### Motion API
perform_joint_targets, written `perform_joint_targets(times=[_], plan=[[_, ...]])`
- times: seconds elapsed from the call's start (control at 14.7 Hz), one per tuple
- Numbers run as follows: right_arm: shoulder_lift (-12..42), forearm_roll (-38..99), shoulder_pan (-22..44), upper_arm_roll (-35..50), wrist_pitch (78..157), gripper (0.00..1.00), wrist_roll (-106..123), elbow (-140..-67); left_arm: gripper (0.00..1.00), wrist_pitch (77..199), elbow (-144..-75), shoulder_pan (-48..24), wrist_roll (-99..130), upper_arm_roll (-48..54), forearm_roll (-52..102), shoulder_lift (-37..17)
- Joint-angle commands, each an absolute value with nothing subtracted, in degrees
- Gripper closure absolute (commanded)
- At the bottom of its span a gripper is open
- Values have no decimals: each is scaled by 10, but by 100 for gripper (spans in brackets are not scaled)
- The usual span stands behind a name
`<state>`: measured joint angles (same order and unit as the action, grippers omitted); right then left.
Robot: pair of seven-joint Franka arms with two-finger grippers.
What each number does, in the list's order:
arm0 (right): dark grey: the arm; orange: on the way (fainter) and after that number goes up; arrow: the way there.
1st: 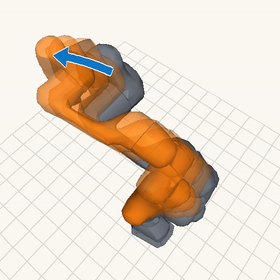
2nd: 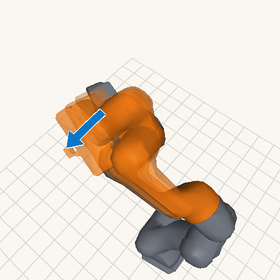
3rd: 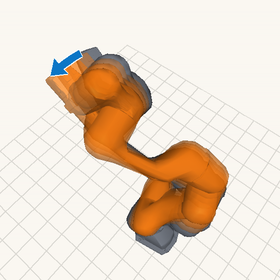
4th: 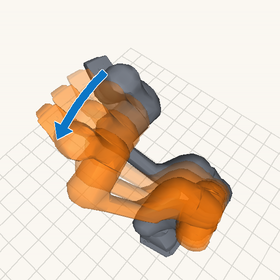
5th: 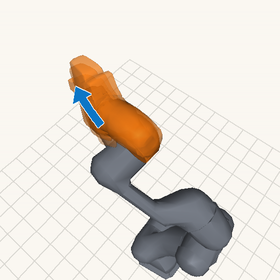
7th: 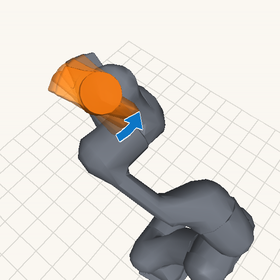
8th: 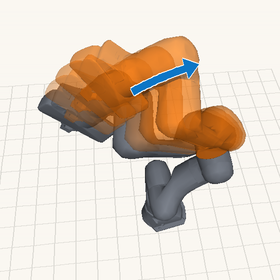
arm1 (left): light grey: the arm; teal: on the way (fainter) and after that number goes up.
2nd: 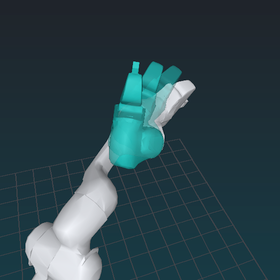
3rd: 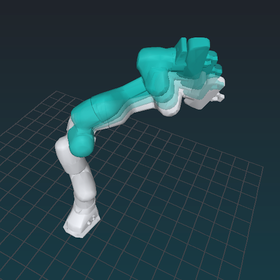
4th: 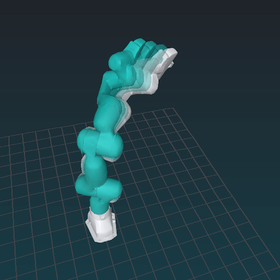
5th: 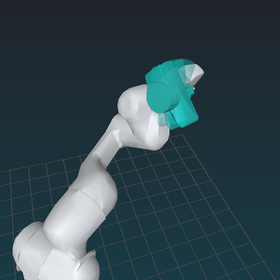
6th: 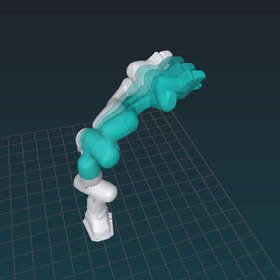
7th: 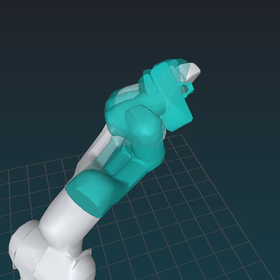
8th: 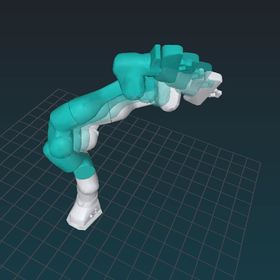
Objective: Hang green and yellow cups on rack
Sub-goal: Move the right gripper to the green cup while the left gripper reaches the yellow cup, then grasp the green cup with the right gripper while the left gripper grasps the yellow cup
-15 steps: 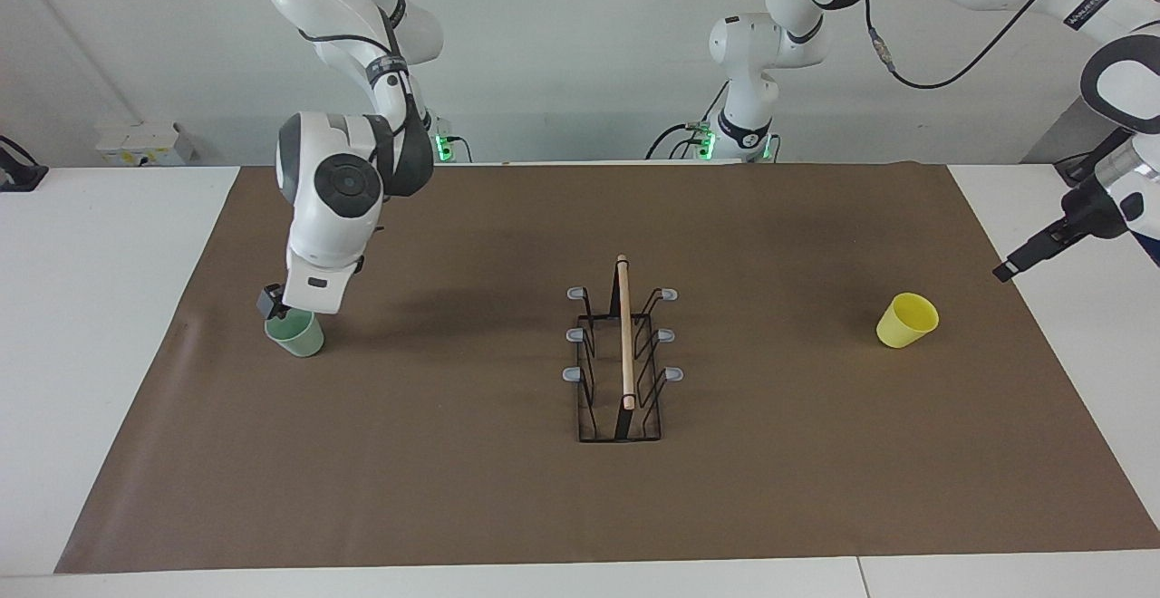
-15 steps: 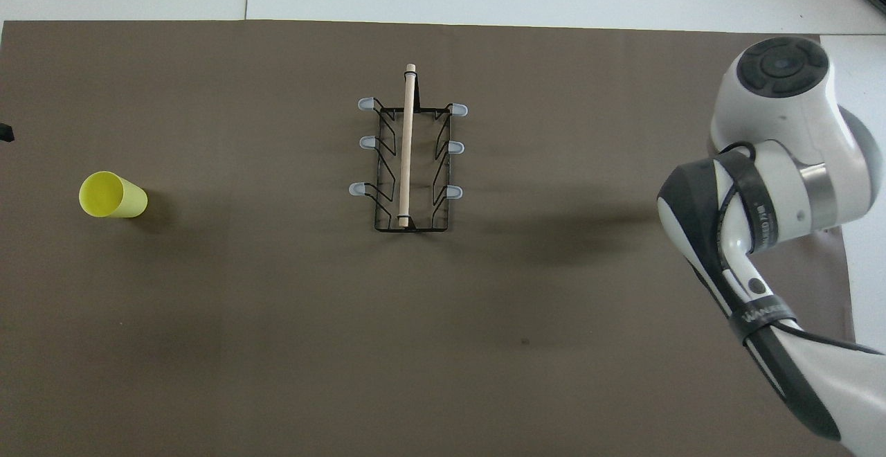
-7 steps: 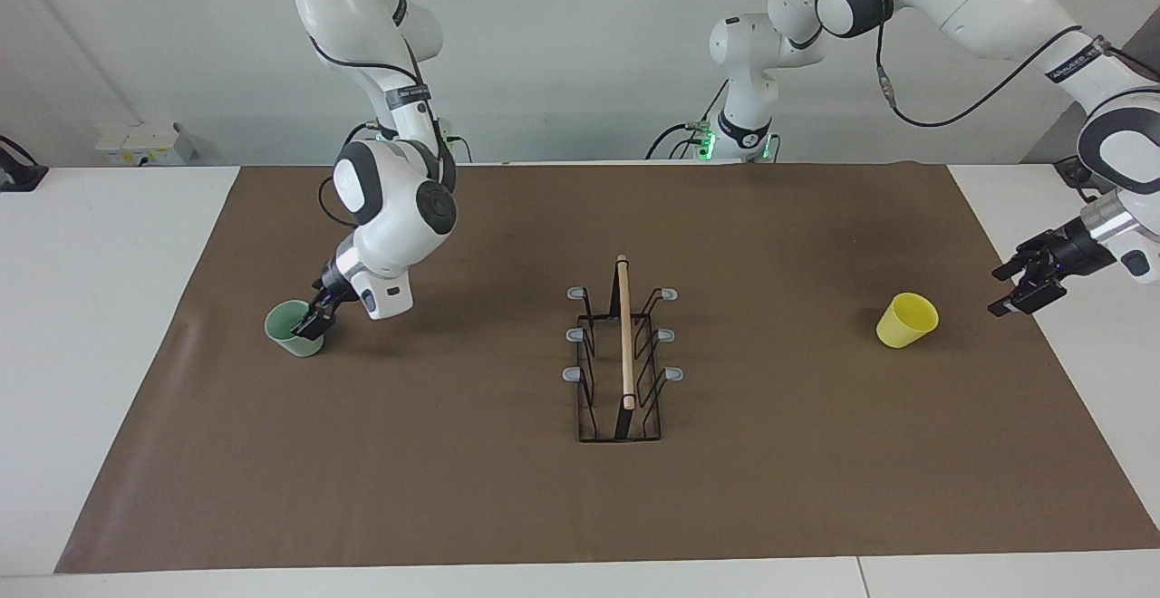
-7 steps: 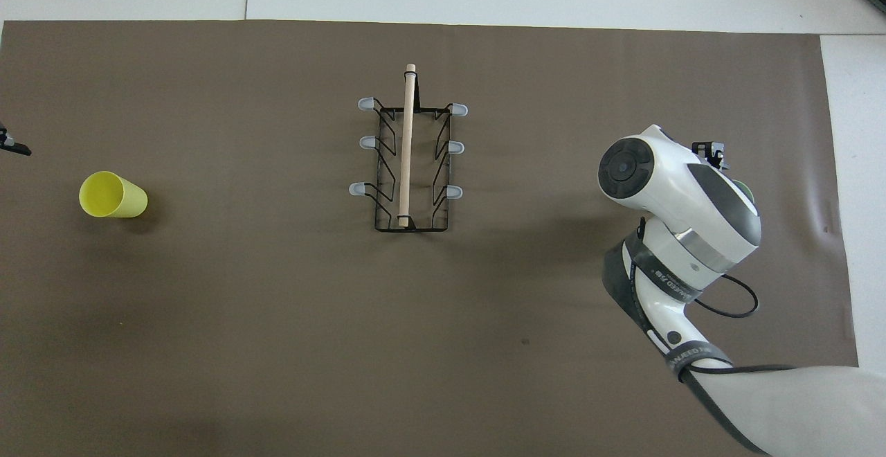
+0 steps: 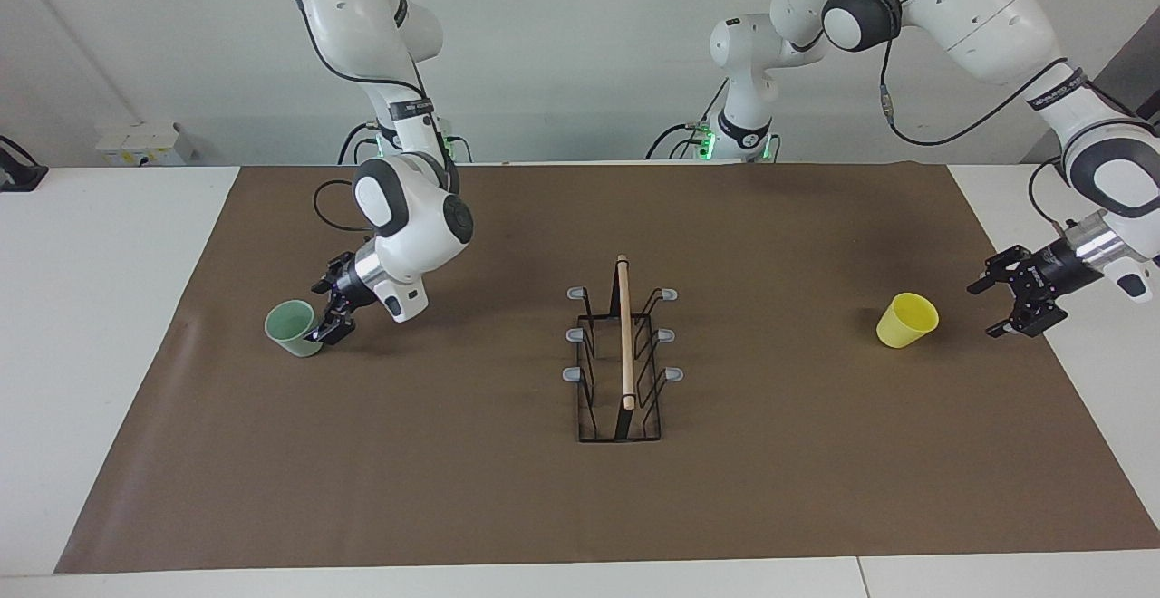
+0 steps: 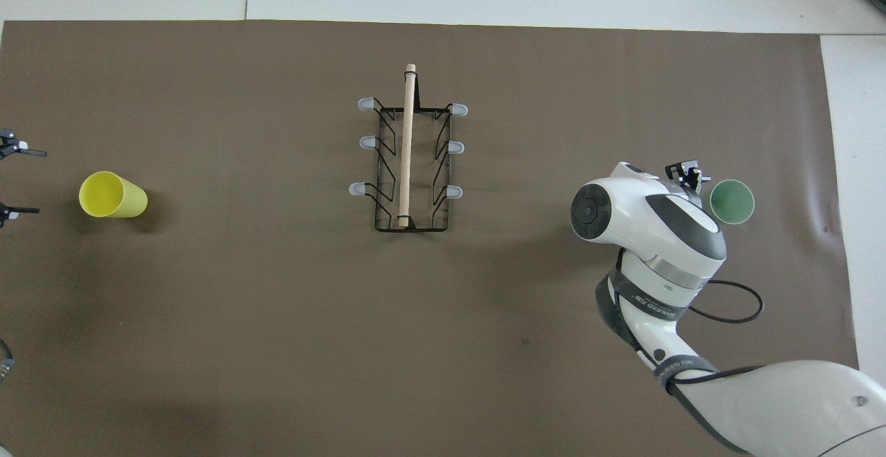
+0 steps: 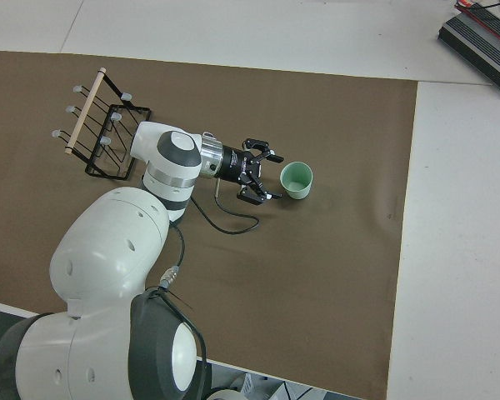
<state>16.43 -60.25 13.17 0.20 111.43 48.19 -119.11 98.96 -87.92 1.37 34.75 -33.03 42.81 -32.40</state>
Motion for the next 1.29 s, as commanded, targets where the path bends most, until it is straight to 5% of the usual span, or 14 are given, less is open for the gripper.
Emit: perform_joint_targets(times=[0.0, 0.75, 1.09, 1.23], plan=[[171, -651, 128, 4, 1141, 0, 499, -1201, 0, 1021, -950, 21, 378, -334, 485, -314], [171, -724, 105, 3, 1161, 0, 434, -1243, 0, 1080, -1179, -10, 399, -335, 682, -229], [176, -736, 88, 3, 1179, 0, 398, -1247, 0, 1120, -1227, -25, 398, -332, 754, -219], [178, -737, 88, 3, 1179, 10, 387, -1249, 0, 1126, -1226, -29, 399, -332, 776, -219]])
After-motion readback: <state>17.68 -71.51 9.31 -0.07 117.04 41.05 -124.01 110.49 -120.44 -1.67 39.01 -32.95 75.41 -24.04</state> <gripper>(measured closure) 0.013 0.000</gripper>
